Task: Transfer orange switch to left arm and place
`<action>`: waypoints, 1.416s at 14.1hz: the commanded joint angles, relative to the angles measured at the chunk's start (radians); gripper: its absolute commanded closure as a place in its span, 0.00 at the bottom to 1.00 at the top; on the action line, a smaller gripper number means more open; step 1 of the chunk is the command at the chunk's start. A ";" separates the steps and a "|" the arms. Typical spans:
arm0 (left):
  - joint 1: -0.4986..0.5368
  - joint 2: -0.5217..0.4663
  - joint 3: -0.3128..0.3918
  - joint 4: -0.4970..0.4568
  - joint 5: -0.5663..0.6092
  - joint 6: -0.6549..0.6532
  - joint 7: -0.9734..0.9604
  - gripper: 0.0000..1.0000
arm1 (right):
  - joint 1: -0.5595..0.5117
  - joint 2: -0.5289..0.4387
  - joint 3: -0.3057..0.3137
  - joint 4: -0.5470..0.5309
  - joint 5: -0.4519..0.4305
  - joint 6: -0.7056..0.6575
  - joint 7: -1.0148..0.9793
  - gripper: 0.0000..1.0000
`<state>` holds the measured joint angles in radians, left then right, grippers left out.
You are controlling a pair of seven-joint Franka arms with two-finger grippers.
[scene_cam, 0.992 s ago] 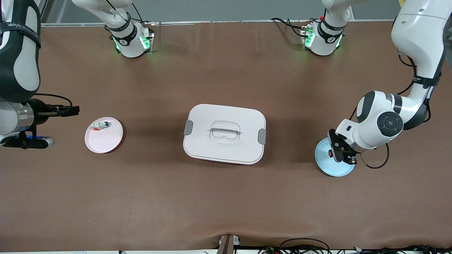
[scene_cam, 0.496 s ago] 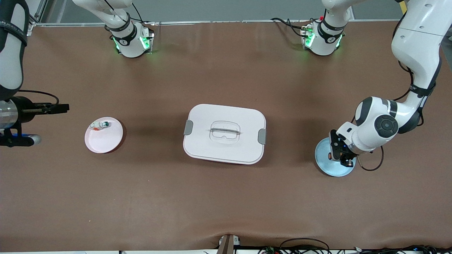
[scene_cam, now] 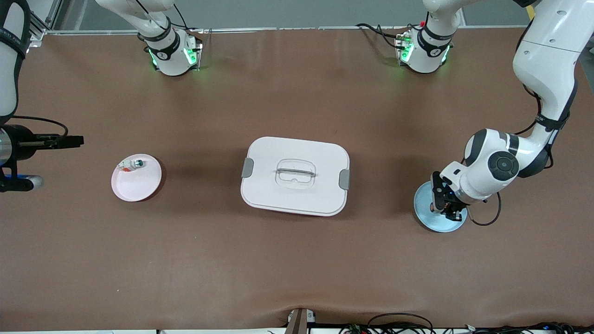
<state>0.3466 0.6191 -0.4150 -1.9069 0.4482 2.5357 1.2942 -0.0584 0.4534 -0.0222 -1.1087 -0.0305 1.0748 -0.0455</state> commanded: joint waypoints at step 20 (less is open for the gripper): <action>0.015 -0.229 -0.091 0.296 -0.193 -0.549 -0.610 0.00 | 0.031 -0.326 0.024 -0.273 0.032 0.194 0.156 0.00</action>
<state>0.3618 0.4041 -0.5072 -1.6728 0.3171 2.0795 0.7301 -0.0166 0.1892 -0.0009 -1.3048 -0.0198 1.2293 0.0948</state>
